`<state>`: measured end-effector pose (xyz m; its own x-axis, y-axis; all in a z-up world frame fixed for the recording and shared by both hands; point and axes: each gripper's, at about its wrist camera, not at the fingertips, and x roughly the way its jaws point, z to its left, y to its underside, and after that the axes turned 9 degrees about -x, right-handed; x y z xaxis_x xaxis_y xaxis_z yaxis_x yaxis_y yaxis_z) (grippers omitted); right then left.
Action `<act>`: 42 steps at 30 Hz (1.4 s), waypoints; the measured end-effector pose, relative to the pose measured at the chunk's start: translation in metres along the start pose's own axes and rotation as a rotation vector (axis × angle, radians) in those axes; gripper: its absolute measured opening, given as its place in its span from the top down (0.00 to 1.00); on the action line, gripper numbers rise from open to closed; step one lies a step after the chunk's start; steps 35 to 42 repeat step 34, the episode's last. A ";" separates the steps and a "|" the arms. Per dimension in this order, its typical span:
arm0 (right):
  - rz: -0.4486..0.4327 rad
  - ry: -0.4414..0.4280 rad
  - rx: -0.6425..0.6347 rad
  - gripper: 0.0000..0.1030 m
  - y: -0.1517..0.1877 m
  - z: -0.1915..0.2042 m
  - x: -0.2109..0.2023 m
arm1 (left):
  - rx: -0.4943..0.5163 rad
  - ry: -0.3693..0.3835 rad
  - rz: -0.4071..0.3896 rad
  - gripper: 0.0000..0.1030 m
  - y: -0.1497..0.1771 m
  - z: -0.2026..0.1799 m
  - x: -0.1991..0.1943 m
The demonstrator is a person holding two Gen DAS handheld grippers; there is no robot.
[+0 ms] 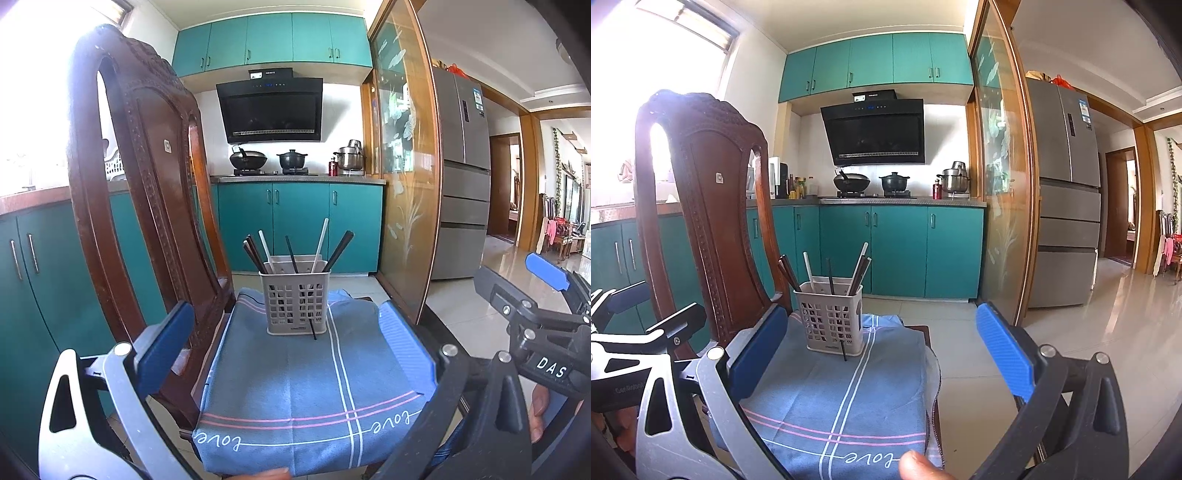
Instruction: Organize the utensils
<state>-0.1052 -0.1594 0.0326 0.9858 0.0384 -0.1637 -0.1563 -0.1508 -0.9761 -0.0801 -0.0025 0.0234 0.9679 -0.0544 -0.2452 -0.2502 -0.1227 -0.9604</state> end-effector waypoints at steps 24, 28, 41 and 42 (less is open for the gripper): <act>0.014 0.013 -0.015 0.03 0.003 0.003 0.006 | -0.003 0.015 0.022 0.03 0.003 0.004 0.009; 0.022 0.012 -0.017 0.03 0.004 0.004 0.009 | -0.004 0.015 0.022 0.03 0.003 0.003 0.010; 0.029 0.009 -0.013 0.03 0.005 0.002 0.012 | -0.002 0.005 0.035 0.03 0.003 0.003 0.014; 0.029 0.009 -0.013 0.03 0.005 0.002 0.012 | -0.002 0.005 0.035 0.03 0.003 0.003 0.014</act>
